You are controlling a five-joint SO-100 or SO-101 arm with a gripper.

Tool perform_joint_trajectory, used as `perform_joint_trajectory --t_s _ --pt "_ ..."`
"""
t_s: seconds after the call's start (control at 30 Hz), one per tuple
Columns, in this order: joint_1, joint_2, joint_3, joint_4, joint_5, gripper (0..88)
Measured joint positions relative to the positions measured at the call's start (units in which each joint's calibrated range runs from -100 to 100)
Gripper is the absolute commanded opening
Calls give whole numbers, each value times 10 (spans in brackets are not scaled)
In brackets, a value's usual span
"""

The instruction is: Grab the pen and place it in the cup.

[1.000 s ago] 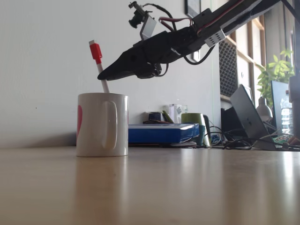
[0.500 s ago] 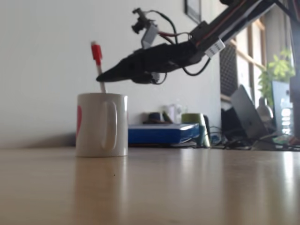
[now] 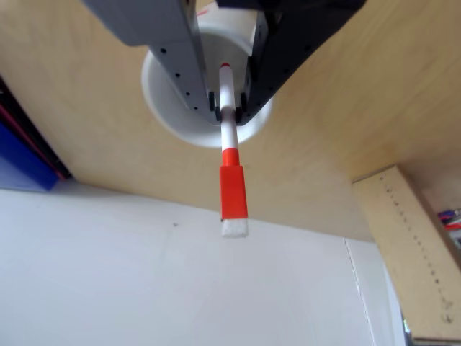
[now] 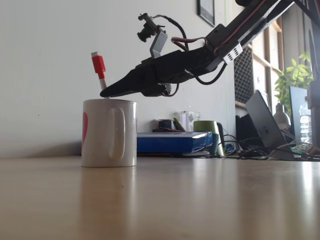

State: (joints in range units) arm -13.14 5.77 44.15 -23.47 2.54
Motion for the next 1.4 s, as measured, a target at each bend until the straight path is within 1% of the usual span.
perform_joint_trajectory --t_s 0.43,0.6,0.77,1.0,1.4 --pt "-6 -10 21 -2 2 18" --pt "15 -10 21 -2 4 18" --pt "13 -10 21 -2 3 18" --pt "19 -10 21 -2 0 88" --pt "18 -10 21 -2 0 88"
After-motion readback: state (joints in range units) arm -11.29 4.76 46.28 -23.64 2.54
